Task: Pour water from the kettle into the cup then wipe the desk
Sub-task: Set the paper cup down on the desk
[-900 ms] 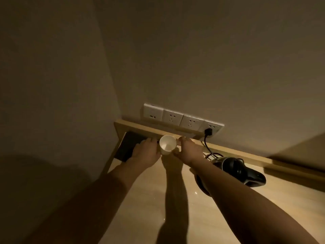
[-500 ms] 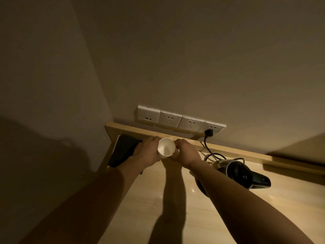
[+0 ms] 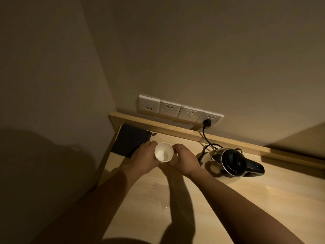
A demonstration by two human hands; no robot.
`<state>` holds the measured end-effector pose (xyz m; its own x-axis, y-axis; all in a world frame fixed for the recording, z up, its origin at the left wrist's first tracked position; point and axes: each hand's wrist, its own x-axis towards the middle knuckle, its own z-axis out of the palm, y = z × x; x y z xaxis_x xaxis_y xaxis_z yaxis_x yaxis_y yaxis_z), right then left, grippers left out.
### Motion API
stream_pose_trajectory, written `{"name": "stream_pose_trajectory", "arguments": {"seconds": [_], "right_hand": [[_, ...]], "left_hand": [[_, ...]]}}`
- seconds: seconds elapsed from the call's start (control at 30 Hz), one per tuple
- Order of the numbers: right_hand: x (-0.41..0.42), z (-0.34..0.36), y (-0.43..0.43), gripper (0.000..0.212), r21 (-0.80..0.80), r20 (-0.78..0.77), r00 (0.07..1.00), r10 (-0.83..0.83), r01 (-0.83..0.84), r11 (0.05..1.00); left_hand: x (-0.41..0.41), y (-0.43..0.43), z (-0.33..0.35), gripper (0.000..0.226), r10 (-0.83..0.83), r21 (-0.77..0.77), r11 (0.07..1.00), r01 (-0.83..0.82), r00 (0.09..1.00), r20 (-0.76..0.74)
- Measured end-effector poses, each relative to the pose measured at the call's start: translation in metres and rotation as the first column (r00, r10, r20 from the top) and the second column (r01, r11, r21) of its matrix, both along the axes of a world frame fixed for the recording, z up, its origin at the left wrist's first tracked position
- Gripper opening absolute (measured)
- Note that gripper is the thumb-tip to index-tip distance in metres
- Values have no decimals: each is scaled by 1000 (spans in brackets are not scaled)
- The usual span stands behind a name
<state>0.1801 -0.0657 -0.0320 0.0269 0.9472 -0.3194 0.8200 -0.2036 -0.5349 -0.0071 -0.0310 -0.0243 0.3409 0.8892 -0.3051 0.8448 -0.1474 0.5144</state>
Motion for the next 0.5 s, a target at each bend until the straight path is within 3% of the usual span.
{"name": "stream_pose_trajectory", "arguments": {"seconds": [0.5], "right_hand": [[0,-10,-49,62,-13,-8,997,73,-73,997]], "left_hand": [[-8,-63,-37,67,102,32,994,-101,995,-19]]}}
